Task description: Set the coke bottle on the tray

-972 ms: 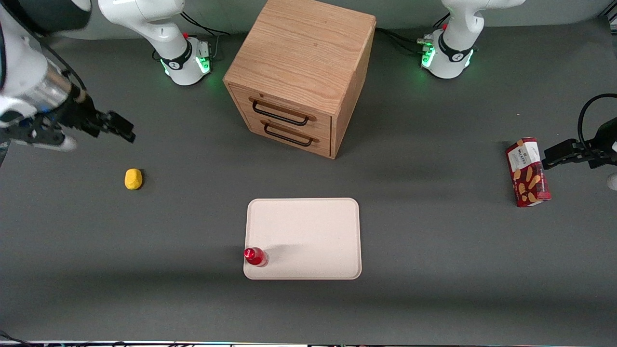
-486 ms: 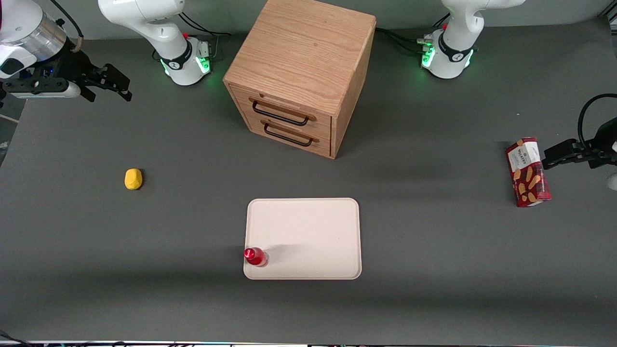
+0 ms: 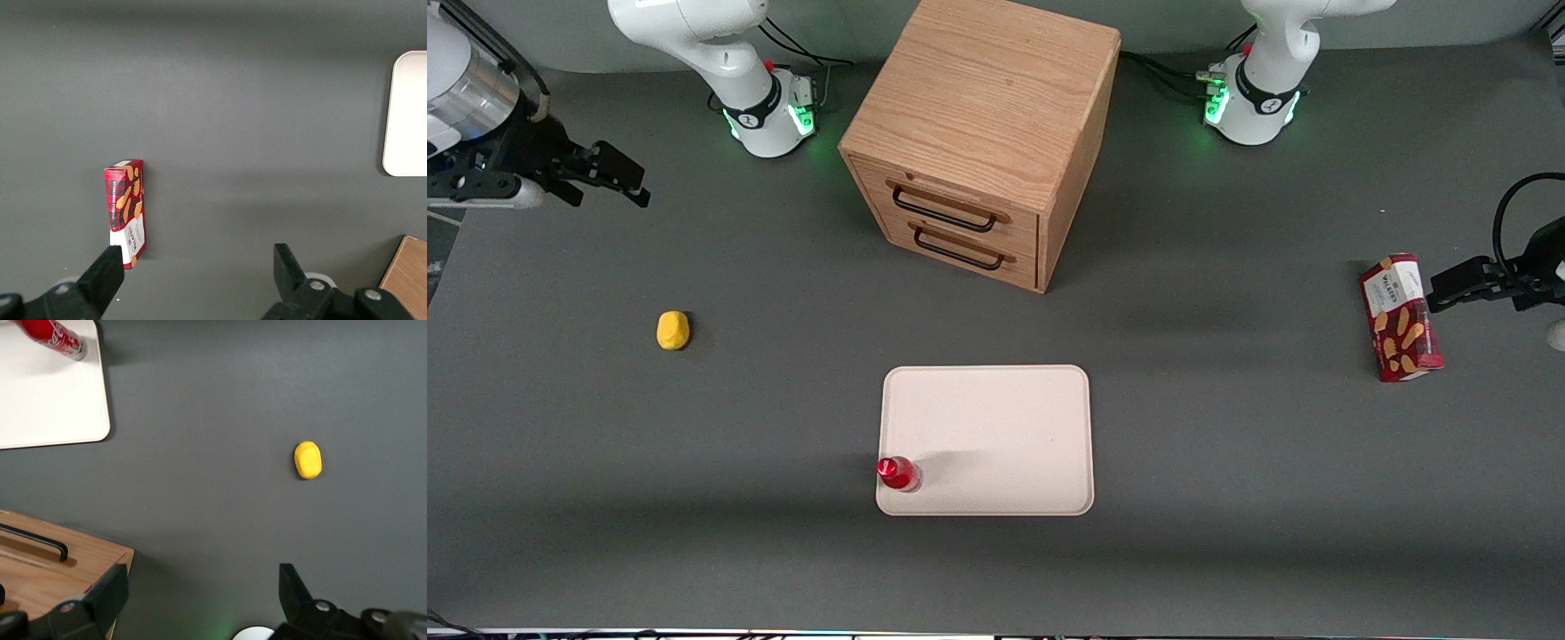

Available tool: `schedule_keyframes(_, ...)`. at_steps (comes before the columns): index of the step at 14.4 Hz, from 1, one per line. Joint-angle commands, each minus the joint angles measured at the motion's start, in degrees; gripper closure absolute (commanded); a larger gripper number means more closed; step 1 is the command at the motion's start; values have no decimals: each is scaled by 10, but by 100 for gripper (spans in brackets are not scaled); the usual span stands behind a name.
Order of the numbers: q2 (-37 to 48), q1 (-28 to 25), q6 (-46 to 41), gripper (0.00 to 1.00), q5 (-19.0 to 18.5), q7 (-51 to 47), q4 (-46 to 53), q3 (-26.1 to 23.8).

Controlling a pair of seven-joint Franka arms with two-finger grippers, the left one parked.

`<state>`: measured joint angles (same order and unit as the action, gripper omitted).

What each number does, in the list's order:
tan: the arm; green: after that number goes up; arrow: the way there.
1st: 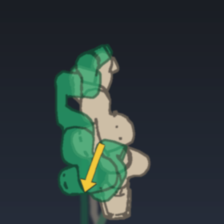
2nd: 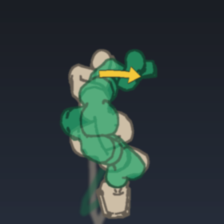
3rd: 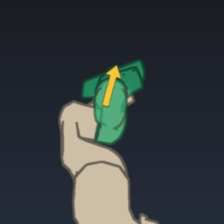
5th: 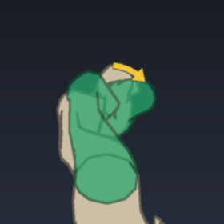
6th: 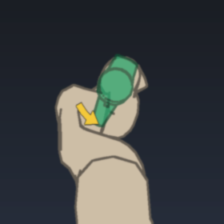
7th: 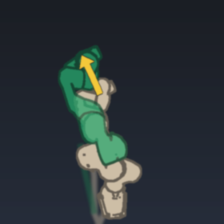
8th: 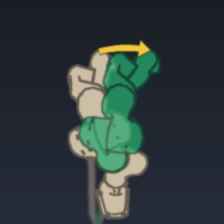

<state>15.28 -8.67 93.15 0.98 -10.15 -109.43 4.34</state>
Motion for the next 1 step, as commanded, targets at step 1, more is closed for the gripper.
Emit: schedule_keyframes(1,-35,2,-22,0,-6,14,47,1)
